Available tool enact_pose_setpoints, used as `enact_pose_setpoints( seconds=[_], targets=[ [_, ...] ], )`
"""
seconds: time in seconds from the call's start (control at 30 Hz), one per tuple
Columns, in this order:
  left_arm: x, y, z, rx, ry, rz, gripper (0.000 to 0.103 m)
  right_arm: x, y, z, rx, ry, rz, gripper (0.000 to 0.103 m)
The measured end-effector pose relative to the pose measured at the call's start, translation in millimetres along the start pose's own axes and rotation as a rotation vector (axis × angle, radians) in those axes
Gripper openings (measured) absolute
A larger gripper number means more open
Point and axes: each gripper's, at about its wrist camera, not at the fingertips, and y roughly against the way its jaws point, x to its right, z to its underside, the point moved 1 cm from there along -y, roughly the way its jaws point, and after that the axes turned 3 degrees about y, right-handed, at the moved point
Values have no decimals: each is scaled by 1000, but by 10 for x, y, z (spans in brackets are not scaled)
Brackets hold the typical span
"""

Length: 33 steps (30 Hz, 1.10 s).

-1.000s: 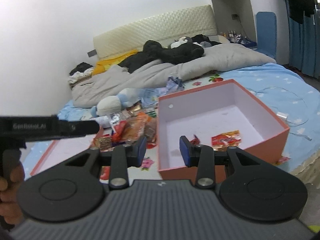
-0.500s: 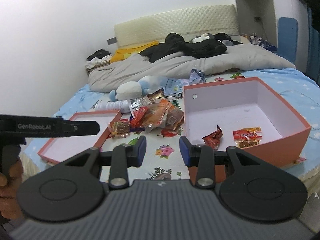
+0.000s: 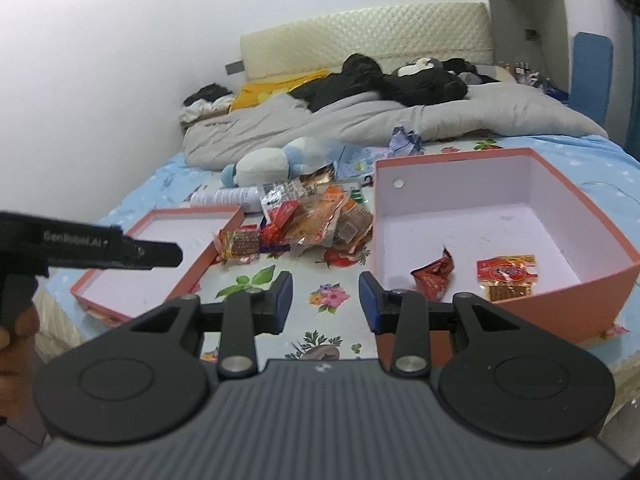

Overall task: Organize snacks
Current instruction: 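Withdraw both tools from the deeper box back toward the snack pile, then grasp a brown stick-snack packet with the left tool while the right tool grasps an orange packet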

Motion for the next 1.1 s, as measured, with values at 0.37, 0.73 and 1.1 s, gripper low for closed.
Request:
enact_pose_setpoints(
  seconds=[0.37, 0.73, 1.1],
  targets=[
    [-461, -641, -326, -96, 30, 12, 79, -144, -522, -168, -10, 28, -18, 92],
    [-986, -1454, -737, -115, 113, -23, 85, -164, -1479, -357, -61, 25, -7, 90],
    [-1283, -2354, -1011, -181, -109, -174, 85, -141, -2291, -512, -81, -53, 33, 78]
  ],
)
